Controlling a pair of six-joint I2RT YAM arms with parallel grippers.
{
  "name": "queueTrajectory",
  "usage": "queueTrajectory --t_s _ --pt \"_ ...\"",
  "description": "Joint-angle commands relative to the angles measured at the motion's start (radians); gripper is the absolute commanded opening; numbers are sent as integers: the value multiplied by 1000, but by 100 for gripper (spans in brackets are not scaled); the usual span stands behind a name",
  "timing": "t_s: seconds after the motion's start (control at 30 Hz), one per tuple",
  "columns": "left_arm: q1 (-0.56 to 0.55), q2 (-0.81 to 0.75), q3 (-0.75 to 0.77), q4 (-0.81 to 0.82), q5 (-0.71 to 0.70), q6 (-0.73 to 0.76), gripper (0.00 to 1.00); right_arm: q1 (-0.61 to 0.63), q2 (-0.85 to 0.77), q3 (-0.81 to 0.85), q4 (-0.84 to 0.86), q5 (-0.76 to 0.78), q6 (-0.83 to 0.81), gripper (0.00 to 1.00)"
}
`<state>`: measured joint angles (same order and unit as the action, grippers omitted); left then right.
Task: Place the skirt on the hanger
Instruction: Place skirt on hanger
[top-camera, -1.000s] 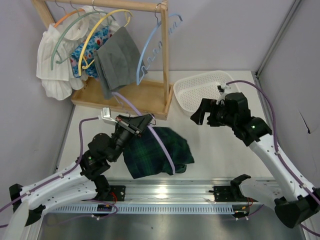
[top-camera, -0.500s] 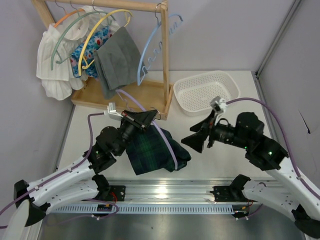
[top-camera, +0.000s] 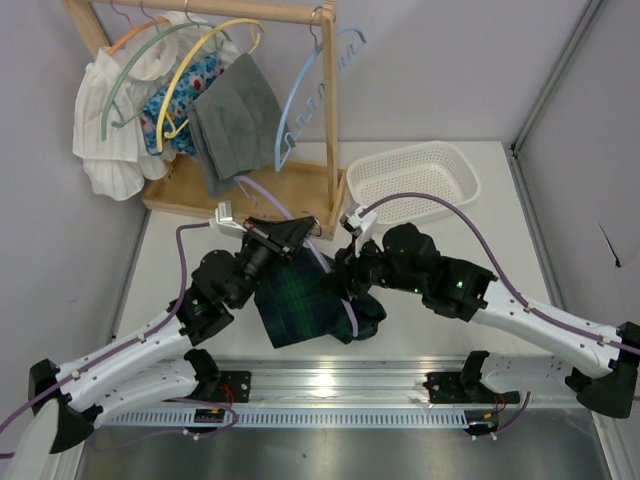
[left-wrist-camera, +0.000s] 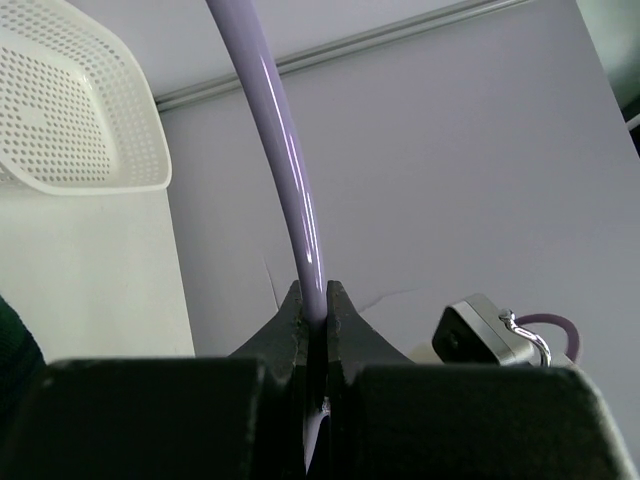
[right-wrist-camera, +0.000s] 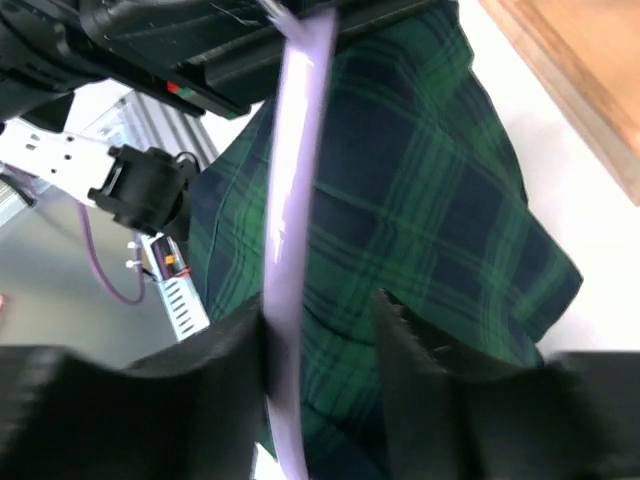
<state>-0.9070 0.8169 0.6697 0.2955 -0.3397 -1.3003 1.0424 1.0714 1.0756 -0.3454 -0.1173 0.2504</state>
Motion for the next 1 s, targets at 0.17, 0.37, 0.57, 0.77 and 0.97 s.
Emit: queueTrajectory --t_s 0.17,0.37,0.57,0.77,0.97 --pt "17 -44 16 142 39 -53 0 41 62 70 109 172 -8 0" --pt "19 -71 -5 88 50 -39 17 48 32 89 50 301 29 0" --pt "17 -114 11 -56 83 53 90 64 32 113 -56 436 58 0" --pt "17 -194 7 -243 108 156 99 62 24 129 -101 473 73 0" --pt "17 -307 -97 -424 39 174 99 51 28 119 -96 469 66 0"
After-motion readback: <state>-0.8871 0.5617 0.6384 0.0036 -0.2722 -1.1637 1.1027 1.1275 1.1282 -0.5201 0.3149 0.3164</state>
